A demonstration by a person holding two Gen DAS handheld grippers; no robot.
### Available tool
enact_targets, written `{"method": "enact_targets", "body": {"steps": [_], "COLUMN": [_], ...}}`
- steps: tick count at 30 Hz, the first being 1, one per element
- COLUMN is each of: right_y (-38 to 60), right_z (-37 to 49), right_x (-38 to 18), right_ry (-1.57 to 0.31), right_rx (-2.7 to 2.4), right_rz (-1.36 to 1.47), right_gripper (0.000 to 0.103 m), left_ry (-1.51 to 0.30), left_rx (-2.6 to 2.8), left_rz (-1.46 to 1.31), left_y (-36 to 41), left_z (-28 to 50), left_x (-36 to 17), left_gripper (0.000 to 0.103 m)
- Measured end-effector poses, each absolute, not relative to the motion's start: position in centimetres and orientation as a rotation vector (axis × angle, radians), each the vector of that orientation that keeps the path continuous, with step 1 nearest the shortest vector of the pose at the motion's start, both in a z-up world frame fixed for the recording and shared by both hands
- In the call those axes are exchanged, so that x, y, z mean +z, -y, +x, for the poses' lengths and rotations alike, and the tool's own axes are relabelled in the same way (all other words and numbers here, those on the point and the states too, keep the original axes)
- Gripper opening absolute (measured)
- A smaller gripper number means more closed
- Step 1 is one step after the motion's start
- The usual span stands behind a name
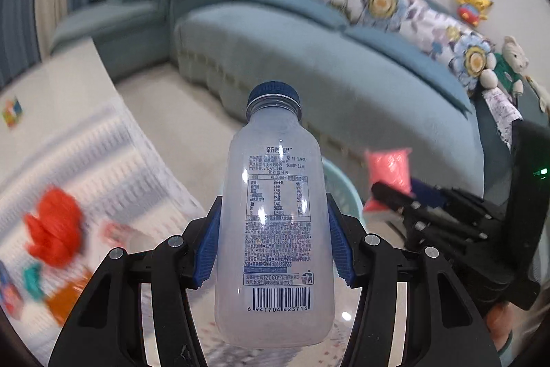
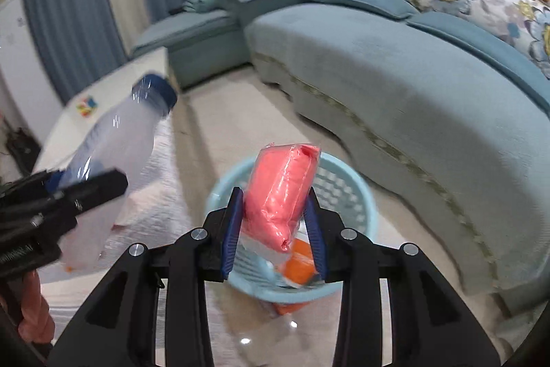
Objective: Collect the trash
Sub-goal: 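Carry the bottle and pink bag to the blue basket and release both, then move the right tool over the orange snack wrapper and close on it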
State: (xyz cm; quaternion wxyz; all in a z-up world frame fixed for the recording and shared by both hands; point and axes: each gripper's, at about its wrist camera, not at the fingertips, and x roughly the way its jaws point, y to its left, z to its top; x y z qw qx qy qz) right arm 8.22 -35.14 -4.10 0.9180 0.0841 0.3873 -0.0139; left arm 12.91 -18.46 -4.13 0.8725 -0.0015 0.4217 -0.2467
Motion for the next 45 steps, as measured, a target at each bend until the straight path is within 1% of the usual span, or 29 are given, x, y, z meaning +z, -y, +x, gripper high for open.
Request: {"method": "enact_targets", "body": {"steps": [7,10,13,15,17,20,28,32,38,41,45], "right_y": [36.5,35.7,36.1,36.4,36.7,37.3,37.6,36.5,34.4,32.7,29.2], "right_z": [9.8,10.0,10.7,10.8,10.6,10.5,9.7,9.3,8.6,8.2,7.6], "right_x": [-9.7,-11.5,-12.7,-13.0,-13.0,-12.9,-13.0,-12.3,-8.5,-6.2,-3.4], "right_ry": [-0.918,-0.959,-0.982,-0.984,-0.979,-0.973,-0.967,-0.955,-0.877,-0.824,-0.746], "right_rx": [-0.072,-0.076,-0.081,-0.076,-0.074,-0.104,-0.077,-0.05,-0.006,0.035,0.115], "right_rz": [0.207,0.217,0.231,0.252,0.261,0.264,0.296,0.281,0.247,0.223,0.188], "right_gripper": [0.032,0.033,0.034,0.035,0.043,0.05,0.05,0.05,0.05,0.05,0.05], "left_ry": [-1.11,-1.157,-1.151,-1.134,-1.114,-1.093,-1.093,-1.066,-0.952,-0.879,-0.775], "left_rx": [-0.593,-0.588,-0.592,-0.614,-0.616,-0.626,-0.628,-0.626,-0.612,-0.598,-0.543], "left_rz": [-0.153,-0.182,-0.192,-0.223,-0.228,-0.241,-0.205,-0.193,-0.226,-0.279,-0.359], "left_y": [18.5,18.2,17.8,17.4,17.2,16.6,16.5,16.5,13.7,10.8,4.8], "left_z": [15.3,15.7,15.9,15.7,15.7,15.5,14.8,14.3,13.4,12.8,11.2], "left_x": [-11.2,-13.2,-13.7,-13.3,-12.8,-12.0,-11.9,-10.9,-6.6,-3.4,0.4], "left_gripper": [0.053,0.054,0.054,0.066,0.066,0.066,0.064,0.064,0.062,0.062,0.062]}}
